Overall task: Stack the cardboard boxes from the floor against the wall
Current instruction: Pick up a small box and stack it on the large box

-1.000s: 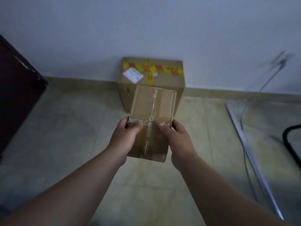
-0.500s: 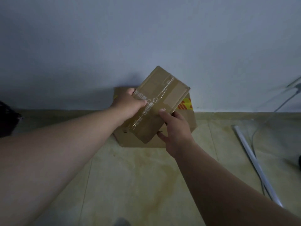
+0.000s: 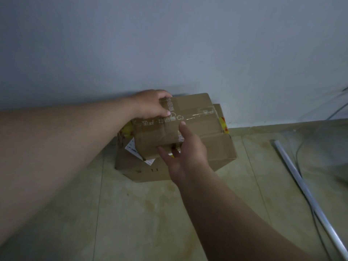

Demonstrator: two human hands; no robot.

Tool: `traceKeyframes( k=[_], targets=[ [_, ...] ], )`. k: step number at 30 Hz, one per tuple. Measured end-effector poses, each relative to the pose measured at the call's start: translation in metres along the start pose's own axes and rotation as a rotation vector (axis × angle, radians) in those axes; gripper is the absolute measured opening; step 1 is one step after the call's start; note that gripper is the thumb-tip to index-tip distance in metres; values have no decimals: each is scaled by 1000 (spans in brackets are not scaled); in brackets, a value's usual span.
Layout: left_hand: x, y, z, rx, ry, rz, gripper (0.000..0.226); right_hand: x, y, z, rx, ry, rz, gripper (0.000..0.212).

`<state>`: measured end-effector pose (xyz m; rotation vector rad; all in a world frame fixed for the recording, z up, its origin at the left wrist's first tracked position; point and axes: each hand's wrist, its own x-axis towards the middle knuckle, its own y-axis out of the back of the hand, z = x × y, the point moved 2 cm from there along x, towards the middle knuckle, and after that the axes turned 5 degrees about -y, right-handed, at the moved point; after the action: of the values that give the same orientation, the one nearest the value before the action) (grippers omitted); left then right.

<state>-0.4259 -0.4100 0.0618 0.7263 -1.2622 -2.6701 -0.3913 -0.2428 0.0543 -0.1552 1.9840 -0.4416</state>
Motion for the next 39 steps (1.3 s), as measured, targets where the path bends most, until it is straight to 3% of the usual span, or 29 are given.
traceKeyframes(
  k=[2, 7, 11, 15, 16, 19, 20, 24, 30, 39],
  targets=[
    [4, 1, 0, 23, -9, -37, 72, 0, -4, 4, 39, -4, 26, 55],
    [4, 1, -3, 75, -10, -4, 71, -6, -4, 1, 75, -17, 19, 47],
    [-13, -3, 7, 82, -21, 276, 61, -13, 2, 1, 27, -43, 21, 22],
    [-50, -22, 13, -196, 24, 506, 42, -32, 15, 3, 7, -8, 24, 20],
    [-63, -28, 16, -243, 24, 549, 39, -38, 19, 4, -23, 14, 9, 24],
    [-106, -50, 24, -396, 38, 658, 34, -51, 36, 10, -199, 119, 2, 69],
    [-121, -60, 26, -435, 50, 688, 34, -58, 44, 12, -278, 159, -13, 75],
    [-199, -109, 27, -596, 241, 790, 32, -91, 101, 20, -525, 300, -78, 71],
    [-325, -222, 36, -879, 627, 770, 39, -148, 220, 46, -715, 311, -139, 73],
    [-441, -377, 100, -1112, 630, 686, 42, -208, 383, 128, -864, 235, -218, 75]
  ],
)
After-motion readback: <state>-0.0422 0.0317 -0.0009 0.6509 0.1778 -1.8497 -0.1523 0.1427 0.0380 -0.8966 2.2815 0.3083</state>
